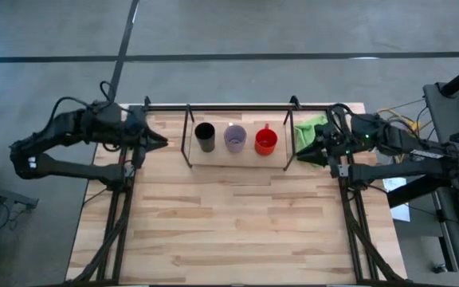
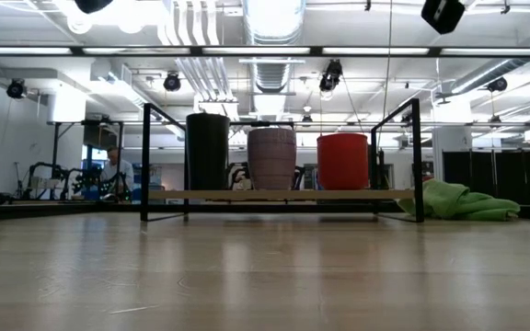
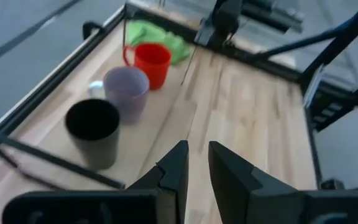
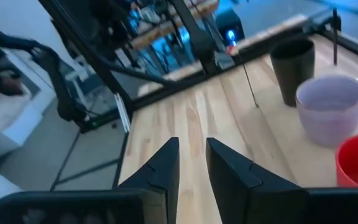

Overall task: Stack small to large cups/mugs on shelf
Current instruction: Return to Home Position

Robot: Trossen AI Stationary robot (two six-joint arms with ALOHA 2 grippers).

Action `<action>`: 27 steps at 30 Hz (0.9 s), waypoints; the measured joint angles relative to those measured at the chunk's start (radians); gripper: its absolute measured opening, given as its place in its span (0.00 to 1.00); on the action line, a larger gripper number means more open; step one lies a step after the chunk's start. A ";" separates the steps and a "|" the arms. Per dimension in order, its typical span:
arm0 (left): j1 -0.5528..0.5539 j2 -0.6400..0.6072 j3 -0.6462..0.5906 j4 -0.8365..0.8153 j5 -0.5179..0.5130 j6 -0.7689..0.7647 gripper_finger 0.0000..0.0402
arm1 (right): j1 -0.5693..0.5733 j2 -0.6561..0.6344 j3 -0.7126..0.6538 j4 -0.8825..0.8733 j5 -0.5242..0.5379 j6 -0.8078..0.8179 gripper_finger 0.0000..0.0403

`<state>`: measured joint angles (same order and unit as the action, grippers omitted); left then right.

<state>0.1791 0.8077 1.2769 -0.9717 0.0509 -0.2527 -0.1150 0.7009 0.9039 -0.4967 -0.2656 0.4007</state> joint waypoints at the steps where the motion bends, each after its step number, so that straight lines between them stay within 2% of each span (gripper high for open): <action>1: 0.000 -0.027 -0.040 0.042 0.005 -0.004 0.12 | 0.000 -0.020 -0.027 0.032 0.000 0.000 0.19; 9: 0.000 -0.254 -0.303 0.298 0.023 -0.104 0.12 | 0.000 -0.162 -0.216 0.289 0.000 -0.011 0.19; 17: 0.000 -0.486 -0.524 0.492 0.026 -0.022 0.12 | 0.000 -0.301 -0.325 0.358 0.003 -0.085 0.19; 20: 0.000 -0.558 -0.619 0.517 0.028 -0.021 0.12 | -0.001 -0.346 -0.363 0.409 0.004 -0.115 0.19; 27: 0.000 -0.703 -0.830 0.717 0.057 -0.021 0.12 | -0.001 -0.428 -0.424 0.437 0.004 -0.119 0.19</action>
<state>0.1791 0.1043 0.4473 -0.2551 0.1084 -0.2736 -0.1158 0.2726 0.4802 -0.0600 -0.2617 0.2813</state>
